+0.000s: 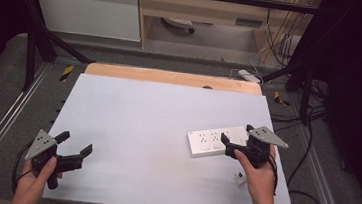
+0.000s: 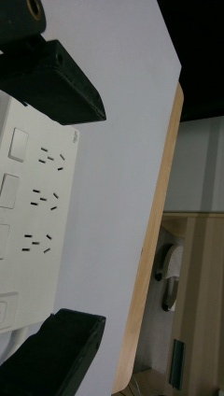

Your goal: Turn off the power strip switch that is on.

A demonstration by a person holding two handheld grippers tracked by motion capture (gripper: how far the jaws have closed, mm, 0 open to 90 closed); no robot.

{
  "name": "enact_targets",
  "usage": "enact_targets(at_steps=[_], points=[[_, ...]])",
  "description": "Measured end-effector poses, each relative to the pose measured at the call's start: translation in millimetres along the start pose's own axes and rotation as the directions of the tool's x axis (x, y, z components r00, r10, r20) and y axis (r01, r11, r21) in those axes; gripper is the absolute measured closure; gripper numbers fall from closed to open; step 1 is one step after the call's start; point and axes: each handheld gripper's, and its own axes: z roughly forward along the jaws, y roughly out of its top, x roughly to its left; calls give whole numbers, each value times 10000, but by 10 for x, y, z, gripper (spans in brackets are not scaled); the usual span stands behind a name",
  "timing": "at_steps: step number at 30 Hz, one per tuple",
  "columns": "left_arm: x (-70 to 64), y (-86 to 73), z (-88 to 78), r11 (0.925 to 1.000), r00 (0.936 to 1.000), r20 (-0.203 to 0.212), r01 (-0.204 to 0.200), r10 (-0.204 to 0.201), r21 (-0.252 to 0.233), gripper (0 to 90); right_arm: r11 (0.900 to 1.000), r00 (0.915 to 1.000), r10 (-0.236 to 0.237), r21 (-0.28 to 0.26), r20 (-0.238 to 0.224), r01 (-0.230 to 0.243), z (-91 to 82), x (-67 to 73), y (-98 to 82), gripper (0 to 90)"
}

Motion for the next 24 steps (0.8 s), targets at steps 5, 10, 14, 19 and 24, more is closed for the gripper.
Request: enact_targets(at_steps=[5,10,14,19,24], points=[[-6,0,3,10000,10000,10,-45,45,27,48,9999,9999,-52,101,-124,53,34,39,-8,62],[-6,0,2,10000,10000,6,-54,54,14,47,9993,9993,-173,322,-325,183,74,86,-30,116],[-6,0,2,10000,10000,9,-61,61,16,48,9987,9991,-265,425,-327,279,96,118,-55,188],[-4,0,2,10000,10000,17,-74,74,28,47,9983,9991,-367,445,-231,377,113,137,-76,327],[-5,1,2,10000,10000,18,-85,85,15,47,9977,9988,-458,488,-167,466,127,157,-105,482]])
